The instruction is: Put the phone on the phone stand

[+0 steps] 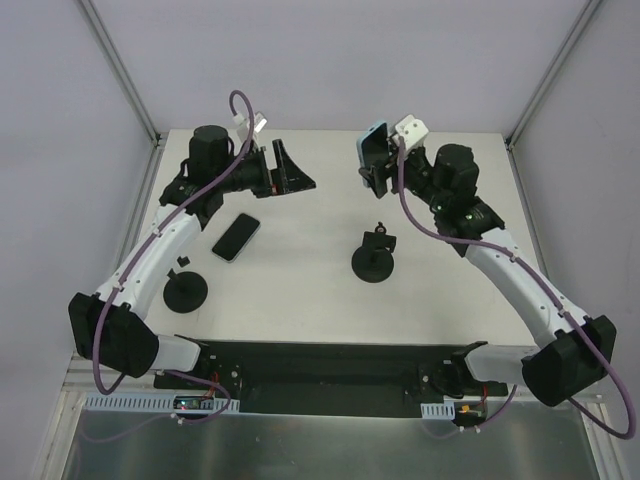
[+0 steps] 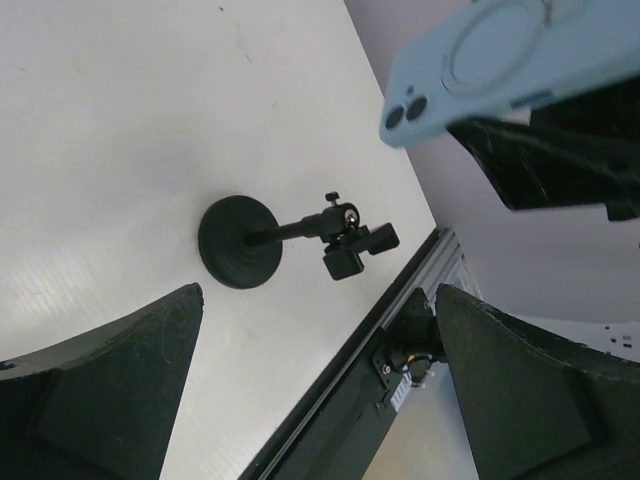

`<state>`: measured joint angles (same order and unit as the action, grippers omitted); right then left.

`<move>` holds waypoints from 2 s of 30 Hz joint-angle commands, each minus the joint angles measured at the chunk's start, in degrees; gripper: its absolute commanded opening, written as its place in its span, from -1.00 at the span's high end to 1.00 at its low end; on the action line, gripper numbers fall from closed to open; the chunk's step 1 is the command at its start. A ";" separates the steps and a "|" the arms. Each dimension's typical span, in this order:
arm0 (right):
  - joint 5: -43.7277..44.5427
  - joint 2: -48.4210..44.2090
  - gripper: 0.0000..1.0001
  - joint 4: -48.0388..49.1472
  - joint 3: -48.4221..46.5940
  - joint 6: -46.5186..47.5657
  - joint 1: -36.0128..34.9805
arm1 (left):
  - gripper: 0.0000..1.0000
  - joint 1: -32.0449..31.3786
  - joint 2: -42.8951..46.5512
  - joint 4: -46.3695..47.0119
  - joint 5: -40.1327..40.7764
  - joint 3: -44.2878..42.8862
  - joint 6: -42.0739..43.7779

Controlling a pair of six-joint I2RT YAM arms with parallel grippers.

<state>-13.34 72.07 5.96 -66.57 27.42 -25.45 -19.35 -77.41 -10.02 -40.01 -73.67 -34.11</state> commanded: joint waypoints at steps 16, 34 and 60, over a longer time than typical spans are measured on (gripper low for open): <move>7.17 8.07 0.81 -5.68 -13.06 19.24 -25.86 | -0.98 10.92 21.15 9.85 1.87 9.24 6.95; 16.95 14.06 0.84 -9.91 -17.72 24.35 -30.62 | -0.67 8.64 9.56 7.21 -9.83 5.47 7.65; 24.77 20.29 -0.93 -6.22 -21.67 18.99 -31.50 | 1.00 3.53 26.31 2.18 41.83 11.33 18.11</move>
<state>7.60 90.24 -5.23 -83.50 49.78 -57.25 -17.02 -61.32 -14.39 -18.98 -66.15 -18.31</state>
